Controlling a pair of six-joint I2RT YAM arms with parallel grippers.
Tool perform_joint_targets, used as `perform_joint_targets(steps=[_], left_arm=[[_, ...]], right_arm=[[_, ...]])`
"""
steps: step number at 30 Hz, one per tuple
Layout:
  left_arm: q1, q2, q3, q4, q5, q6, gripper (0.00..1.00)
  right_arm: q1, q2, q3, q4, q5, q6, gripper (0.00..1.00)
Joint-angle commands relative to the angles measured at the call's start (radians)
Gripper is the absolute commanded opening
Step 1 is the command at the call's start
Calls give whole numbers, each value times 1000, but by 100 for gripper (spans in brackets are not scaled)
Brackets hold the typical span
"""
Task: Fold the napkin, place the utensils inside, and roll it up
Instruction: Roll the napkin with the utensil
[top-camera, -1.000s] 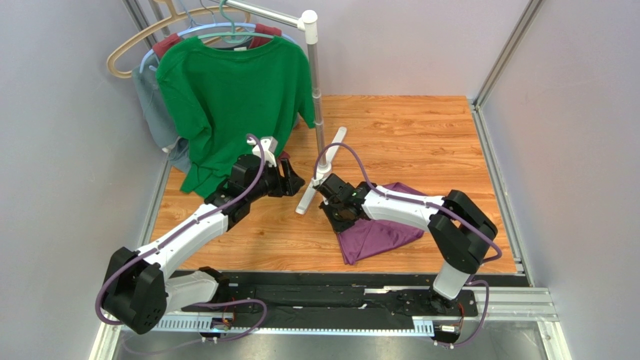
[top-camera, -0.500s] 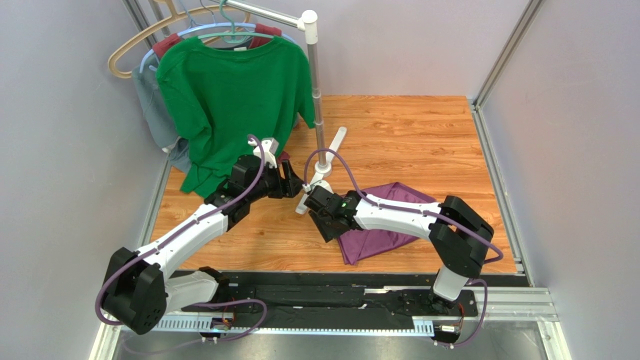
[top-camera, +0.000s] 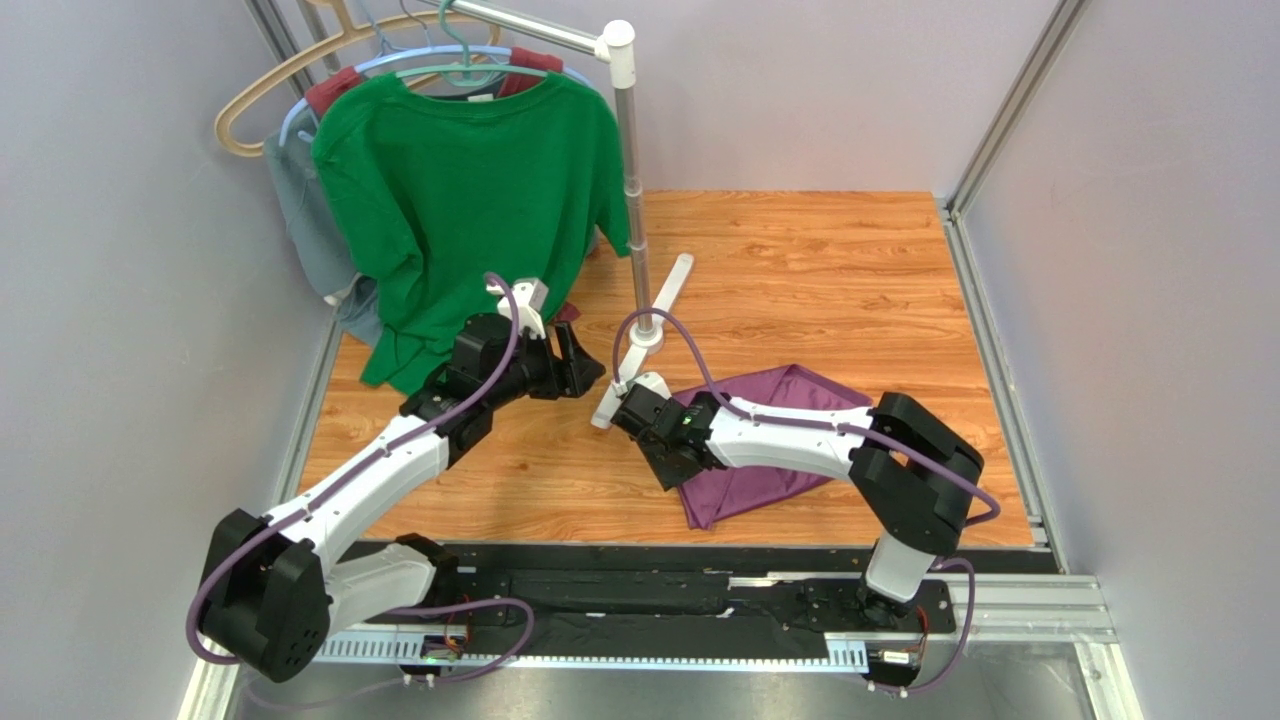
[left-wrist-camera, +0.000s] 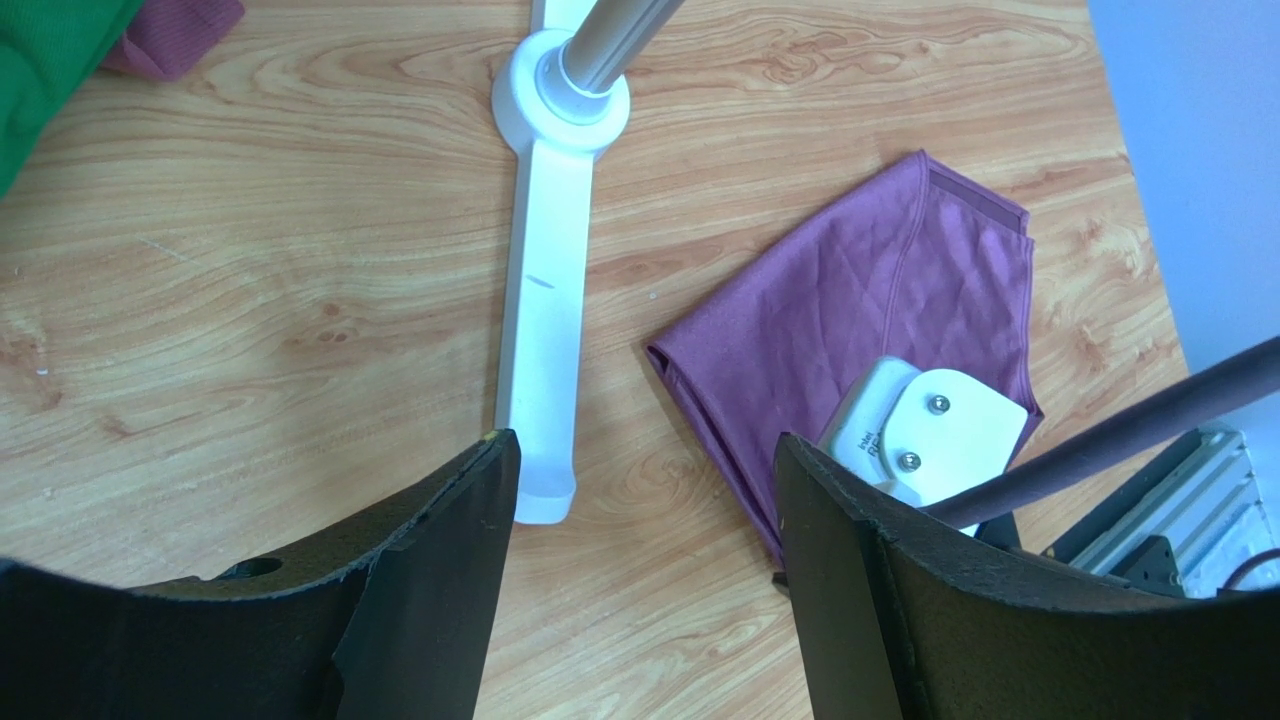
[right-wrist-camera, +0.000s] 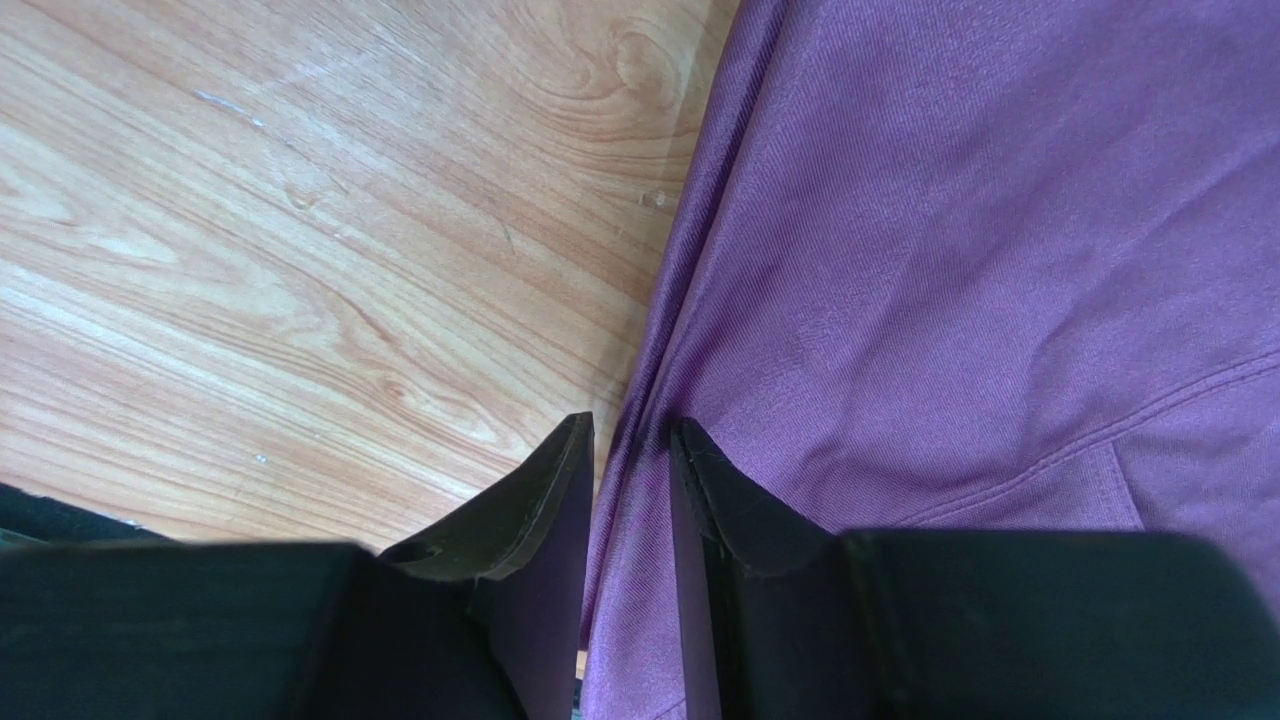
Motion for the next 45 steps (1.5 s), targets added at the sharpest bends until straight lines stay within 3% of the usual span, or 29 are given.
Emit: perform_joint_targets(steps=[1,10,21,36,45], left_arm=[[10,-14,5,16,24,4,72],[21,-16,11,16,31,4,72],[27,-28,3,16,39,10,72],[28,-45,-23,107,65,38,72],[27,49,-26,211,162,64,72]], right_arm=[[8,26,-12,39,21,23,30],[-1,60,-32,34,-9,38,33],[-33,43,-123,111,-135,62,1],[-170,-130,-259,367,-526,43,0],[-282,-225,-379,544,-713,77,0]])
